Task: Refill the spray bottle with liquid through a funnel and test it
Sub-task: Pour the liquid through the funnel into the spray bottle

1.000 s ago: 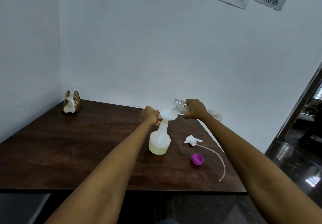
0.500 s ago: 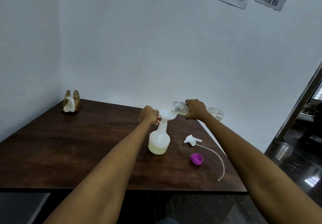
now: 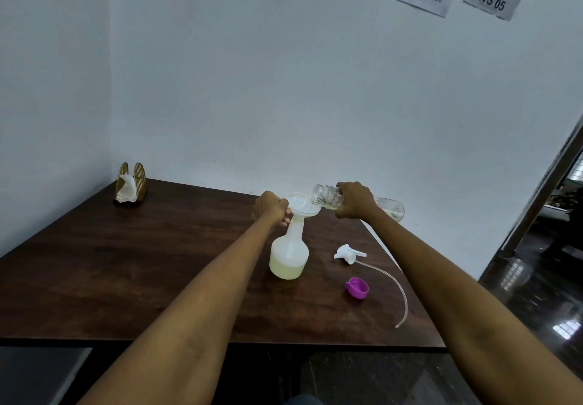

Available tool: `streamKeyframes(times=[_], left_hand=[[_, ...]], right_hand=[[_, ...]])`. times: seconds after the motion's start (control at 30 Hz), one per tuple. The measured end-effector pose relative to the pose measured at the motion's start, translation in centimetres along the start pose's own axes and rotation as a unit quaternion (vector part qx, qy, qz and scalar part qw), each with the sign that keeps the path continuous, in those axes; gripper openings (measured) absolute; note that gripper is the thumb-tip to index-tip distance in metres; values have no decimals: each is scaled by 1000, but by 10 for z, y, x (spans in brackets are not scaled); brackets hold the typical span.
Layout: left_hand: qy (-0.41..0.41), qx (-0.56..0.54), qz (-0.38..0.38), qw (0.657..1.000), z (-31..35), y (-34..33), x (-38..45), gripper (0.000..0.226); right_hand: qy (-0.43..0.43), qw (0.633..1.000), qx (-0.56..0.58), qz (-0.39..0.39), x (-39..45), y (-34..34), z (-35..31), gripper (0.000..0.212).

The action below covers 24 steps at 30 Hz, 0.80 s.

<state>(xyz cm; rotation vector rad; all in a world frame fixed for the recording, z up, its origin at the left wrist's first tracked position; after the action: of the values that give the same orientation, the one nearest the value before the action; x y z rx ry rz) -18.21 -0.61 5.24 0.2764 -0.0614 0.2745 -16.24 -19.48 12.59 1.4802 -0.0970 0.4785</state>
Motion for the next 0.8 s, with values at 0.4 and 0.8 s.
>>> streamKeyframes(times=[0.4,0.8], left_hand=[[-2,0,-3,1000,0,1,-1,37],[-2,2,-3,1000,1,1,-3,38]], right_hand=[[-5,1000,-13,8,0,5,3,28],[-20,1000,11,4,-2,3,4,25]])
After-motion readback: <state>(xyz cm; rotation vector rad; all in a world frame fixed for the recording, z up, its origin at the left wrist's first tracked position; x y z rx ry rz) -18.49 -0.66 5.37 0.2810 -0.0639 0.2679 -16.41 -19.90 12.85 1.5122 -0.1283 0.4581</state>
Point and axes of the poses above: each hand's wrist, its own x-axis towards the middle knuckle, its own y-axis out of the back of the hand, z = x × y, the point moved 8 cm from there along x, towards the middle knuckle, and after that the axes turned 2 degrees about -x, right-handed, at the moved point
